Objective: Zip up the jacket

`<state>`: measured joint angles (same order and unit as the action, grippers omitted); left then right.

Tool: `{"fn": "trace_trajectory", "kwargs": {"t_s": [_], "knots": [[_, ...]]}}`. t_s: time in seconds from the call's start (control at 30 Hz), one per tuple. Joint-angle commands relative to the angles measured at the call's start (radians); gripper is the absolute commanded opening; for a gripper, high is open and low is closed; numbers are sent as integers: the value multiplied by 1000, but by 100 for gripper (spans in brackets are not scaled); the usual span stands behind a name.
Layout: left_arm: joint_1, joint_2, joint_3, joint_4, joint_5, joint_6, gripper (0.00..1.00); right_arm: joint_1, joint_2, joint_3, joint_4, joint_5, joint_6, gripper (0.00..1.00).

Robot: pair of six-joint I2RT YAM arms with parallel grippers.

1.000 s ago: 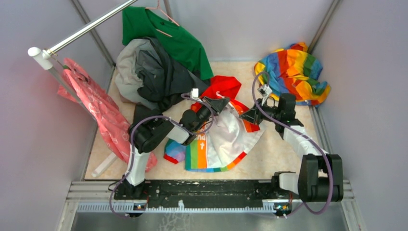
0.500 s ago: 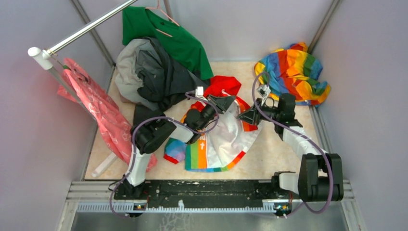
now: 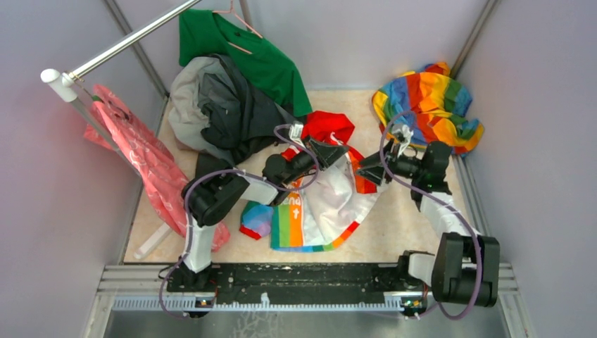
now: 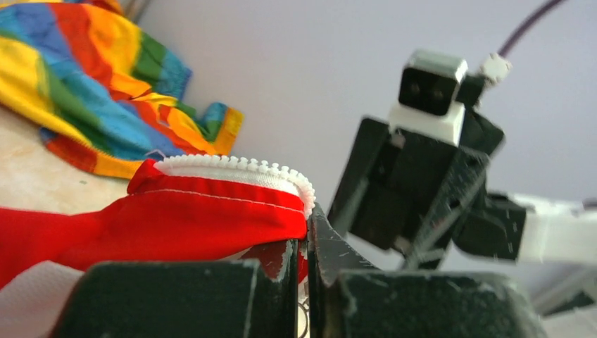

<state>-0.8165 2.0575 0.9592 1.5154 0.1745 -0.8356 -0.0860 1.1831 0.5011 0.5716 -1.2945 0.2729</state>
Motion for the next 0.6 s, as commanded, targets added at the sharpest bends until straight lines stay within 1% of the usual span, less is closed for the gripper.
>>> {"fn": "trace_trajectory", "kwargs": {"t_s": [0.0, 0.03, 0.07, 0.1, 0.13, 0.17, 0.23, 0.3, 0.4, 0.5, 0.57], "knots": [[43, -98, -13, 148, 278, 87, 0, -61, -84, 175, -372, -71, -359, 52], [52, -107, -14, 113, 332, 100, 0, -61, -85, 232, -571, -51, -550, 54], [62, -115, -13, 73, 382, 109, 0, -59, -80, 276, -735, -43, -695, 59], [70, -118, -8, 46, 439, 117, 1, -56, -77, 302, -798, -33, -760, 65], [77, -123, -2, 14, 482, 127, 1, -53, -73, 312, -800, -19, -754, 74], [82, -128, 3, -16, 516, 141, 1, -43, -70, 311, -769, 3, -717, 79], [84, -141, 10, -75, 570, 185, 2, -9, -61, 313, -731, 35, -686, 84], [85, -153, 19, -123, 610, 222, 2, 45, -42, 327, -725, 67, -666, 84], [85, -170, 14, -150, 620, 253, 4, 117, -10, 338, -741, 93, -652, 84], [85, -171, 17, -147, 628, 246, 5, 127, -2, 299, -695, 97, -611, 81], [85, -156, 22, -127, 632, 222, 6, 127, 2, 272, -676, 81, -597, 77]]}}
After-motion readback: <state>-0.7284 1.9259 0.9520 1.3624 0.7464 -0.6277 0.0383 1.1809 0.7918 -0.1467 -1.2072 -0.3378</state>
